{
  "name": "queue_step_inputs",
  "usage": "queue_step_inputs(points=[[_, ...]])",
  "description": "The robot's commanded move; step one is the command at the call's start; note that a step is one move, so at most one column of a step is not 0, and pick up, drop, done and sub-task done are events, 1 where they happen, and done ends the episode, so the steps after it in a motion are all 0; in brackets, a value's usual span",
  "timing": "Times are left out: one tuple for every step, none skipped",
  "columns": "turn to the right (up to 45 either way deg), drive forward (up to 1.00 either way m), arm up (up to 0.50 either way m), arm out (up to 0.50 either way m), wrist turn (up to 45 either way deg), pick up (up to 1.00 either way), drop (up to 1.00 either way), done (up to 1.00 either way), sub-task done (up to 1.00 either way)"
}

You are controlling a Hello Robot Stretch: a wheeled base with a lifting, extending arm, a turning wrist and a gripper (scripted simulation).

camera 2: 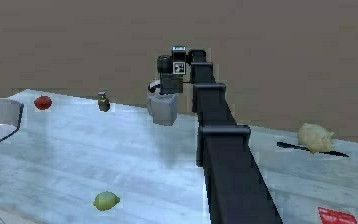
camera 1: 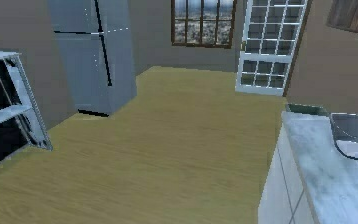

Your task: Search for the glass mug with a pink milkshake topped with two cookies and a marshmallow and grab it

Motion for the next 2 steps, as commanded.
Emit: queue_step_inputs(points=[[0.0, 0.0, 0.0, 0.0, 0.0, 1.0, 0.0, 0.0, 0.0], [0.0, 0.0, 0.0, 0.0, 0.0, 0.0, 0.0, 1.0, 0.0]])
